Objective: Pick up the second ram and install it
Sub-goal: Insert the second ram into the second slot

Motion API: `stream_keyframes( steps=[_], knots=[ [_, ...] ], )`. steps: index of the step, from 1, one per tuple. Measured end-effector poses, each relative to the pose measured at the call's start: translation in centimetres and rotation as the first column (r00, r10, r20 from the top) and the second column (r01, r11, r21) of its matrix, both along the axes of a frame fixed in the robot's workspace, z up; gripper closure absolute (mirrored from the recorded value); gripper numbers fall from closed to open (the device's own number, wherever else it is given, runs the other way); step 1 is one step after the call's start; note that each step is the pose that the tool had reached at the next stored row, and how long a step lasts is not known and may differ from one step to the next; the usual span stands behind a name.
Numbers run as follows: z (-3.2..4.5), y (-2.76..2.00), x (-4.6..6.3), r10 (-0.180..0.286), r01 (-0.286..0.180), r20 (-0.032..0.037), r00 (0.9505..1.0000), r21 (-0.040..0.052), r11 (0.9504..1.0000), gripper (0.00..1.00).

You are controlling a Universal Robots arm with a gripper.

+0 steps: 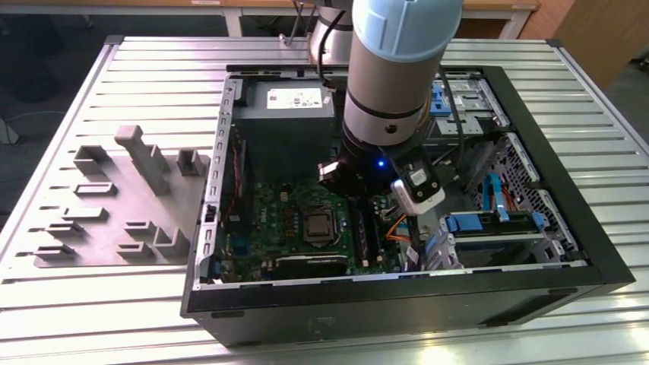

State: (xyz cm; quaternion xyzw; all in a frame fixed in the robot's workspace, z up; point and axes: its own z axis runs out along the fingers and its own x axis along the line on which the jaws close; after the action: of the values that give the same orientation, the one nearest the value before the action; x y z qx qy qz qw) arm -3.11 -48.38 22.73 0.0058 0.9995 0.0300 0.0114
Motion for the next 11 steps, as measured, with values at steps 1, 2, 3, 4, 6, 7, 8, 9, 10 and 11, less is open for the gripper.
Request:
stream_keyframes(
  steps=[1, 2, 3, 4, 6, 7, 8, 9, 10, 11],
  knots=[
    [0.0, 0.0, 0.0, 0.0, 0.0, 0.0, 1.0, -0.0001, 1.0, 0.88],
    [-0.03, 0.0, 0.0, 0.0, 0.0, 0.0, 1.0, -0.0001, 1.0, 0.88],
    [-0.09, 0.01, 0.01, 0.0, 0.0, 0.0001, 1.0, 0.0002, 1.0, 0.88],
    [-0.12, 0.0, 0.0, 0.0, 0.0, 0.0, 1.0, -0.0001, 1.0, 0.88],
    [-0.12, 0.0, 0.0, 0.0, 0.0, -0.0001, 1.0, 0.0001, 1.0, 0.88],
    [-0.12, 0.0, 0.0, 0.0, 0.0, -0.0001, 1.0, 0.0004, 1.0, 0.88],
    [-0.14, 0.0, 0.0, 0.0, 0.0, 0.0, 1.0, 0.0008, 1.0, 0.88],
    [-0.18, 0.0, 0.0, 0.0, 0.0, 0.0, 1.0, 0.0009, 1.0, 0.88],
    [-0.25, 0.0, 0.0, 0.0, 0.0, 0.0, 1.0, 0.0008, 1.0, 0.88],
    [-0.3, 0.0, 0.0, 0.0, 0.0, 0.0, 1.0, 0.0008, 1.0, 0.88]
  ],
)
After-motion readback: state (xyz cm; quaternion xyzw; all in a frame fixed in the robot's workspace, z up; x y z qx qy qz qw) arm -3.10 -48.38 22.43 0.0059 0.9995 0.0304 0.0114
